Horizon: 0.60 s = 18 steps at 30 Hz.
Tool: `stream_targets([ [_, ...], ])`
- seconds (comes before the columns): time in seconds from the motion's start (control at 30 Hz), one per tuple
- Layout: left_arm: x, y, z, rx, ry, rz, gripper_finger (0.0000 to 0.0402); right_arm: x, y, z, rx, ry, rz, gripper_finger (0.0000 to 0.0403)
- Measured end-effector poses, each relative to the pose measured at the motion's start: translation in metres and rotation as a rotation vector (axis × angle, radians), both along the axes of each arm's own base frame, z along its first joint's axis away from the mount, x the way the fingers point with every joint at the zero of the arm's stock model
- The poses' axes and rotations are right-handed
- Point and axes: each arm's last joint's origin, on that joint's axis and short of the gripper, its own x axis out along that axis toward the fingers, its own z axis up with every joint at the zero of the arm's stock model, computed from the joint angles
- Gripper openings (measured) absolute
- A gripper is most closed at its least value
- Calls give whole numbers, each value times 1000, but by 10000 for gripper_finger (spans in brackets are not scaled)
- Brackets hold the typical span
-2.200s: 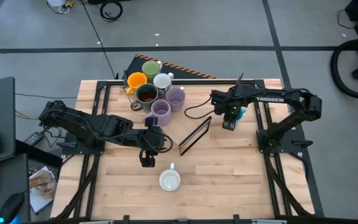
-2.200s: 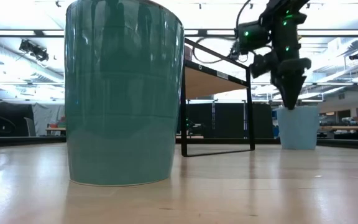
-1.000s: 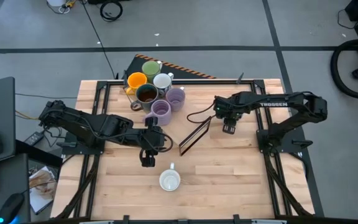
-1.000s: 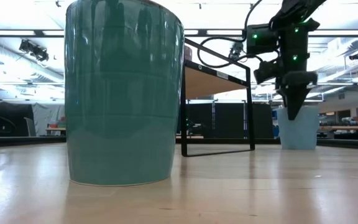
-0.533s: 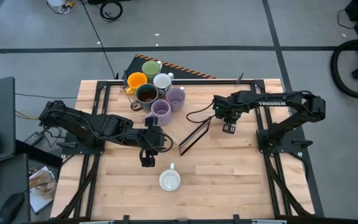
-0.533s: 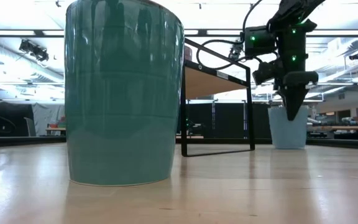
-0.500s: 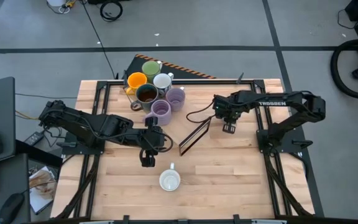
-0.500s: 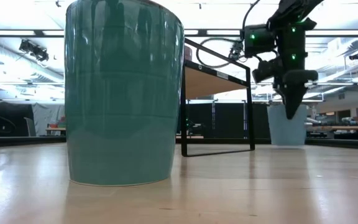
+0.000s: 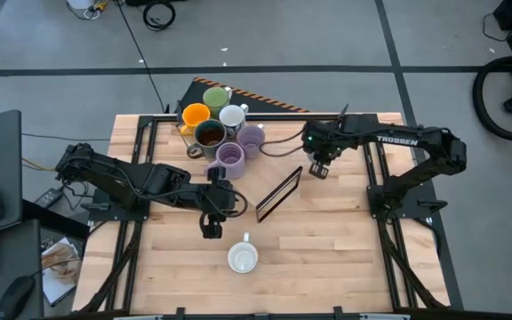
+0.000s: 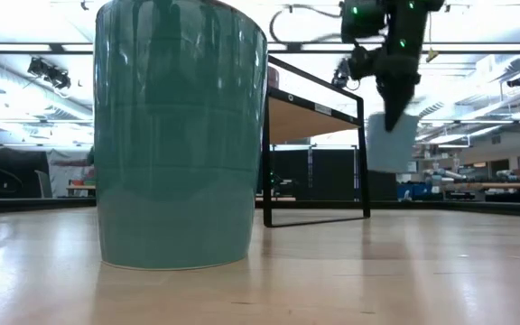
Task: Place coffee mugs
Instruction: Put the blue mug on the shelf
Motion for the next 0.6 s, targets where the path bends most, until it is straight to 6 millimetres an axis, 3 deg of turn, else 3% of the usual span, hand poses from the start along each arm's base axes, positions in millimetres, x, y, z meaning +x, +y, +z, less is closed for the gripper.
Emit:
stream_targets([
  [0.17, 0, 0, 0, 0, -2, -1, 141, 5, 2, 36, -5, -88, -43, 32],
  [0.33, 0, 0, 0, 4, -1, -4, 141, 13, 16, 68, 31, -209, 36, 34],
  [0.6, 0, 0, 0, 5, -3, -4, 141, 41, 42, 93, 44, -267, 133, 34],
])
